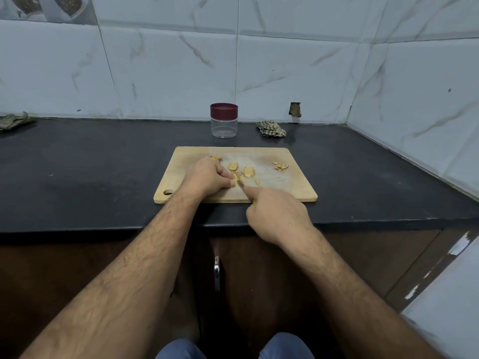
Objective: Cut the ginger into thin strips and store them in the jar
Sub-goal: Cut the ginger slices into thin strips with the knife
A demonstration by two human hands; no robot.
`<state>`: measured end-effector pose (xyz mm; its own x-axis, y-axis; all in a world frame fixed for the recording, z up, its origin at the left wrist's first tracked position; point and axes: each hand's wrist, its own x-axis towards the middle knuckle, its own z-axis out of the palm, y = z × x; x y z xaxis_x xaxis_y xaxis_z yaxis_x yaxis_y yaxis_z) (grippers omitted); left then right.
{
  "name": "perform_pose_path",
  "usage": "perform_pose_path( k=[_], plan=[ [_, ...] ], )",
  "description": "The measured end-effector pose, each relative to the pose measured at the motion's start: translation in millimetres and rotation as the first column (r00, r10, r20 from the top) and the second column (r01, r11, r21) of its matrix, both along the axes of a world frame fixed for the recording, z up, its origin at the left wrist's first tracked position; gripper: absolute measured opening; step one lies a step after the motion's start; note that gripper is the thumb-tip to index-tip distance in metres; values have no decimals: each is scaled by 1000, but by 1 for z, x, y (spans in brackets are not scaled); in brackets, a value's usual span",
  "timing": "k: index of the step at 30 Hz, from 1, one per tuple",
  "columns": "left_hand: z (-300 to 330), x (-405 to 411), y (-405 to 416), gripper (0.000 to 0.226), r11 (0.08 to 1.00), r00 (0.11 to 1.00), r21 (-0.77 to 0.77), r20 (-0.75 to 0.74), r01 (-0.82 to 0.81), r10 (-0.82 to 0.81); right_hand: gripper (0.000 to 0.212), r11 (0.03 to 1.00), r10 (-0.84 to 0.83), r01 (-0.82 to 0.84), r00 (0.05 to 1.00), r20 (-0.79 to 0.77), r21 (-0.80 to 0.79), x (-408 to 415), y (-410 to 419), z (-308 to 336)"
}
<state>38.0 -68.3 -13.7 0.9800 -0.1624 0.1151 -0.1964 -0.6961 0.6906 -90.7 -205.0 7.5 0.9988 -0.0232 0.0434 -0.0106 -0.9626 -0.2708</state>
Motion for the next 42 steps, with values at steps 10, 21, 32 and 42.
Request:
perform_pose_path(
  k=[10, 21, 32, 42],
  plan=[
    [-1, -3, -2, 7, 1000, 1000, -20, 10, -3, 3, 57, 999, -22, 20, 999, 36, 45, 17, 8, -6],
    [-5, 2, -1, 7, 1000, 999, -3, 31, -14, 14, 56, 1000, -25, 24, 999, 36, 13, 12, 7, -6],
    [-6, 2, -1, 5, 1000, 999, -17, 34, -18, 19, 59, 997, -45, 43, 998, 38, 57, 8, 6, -2],
    [-8, 5, -1, 5, 1000, 999, -16, 43, -15, 16, 54, 1000, -24, 24, 999, 23, 8, -2, 8, -6]
  ],
)
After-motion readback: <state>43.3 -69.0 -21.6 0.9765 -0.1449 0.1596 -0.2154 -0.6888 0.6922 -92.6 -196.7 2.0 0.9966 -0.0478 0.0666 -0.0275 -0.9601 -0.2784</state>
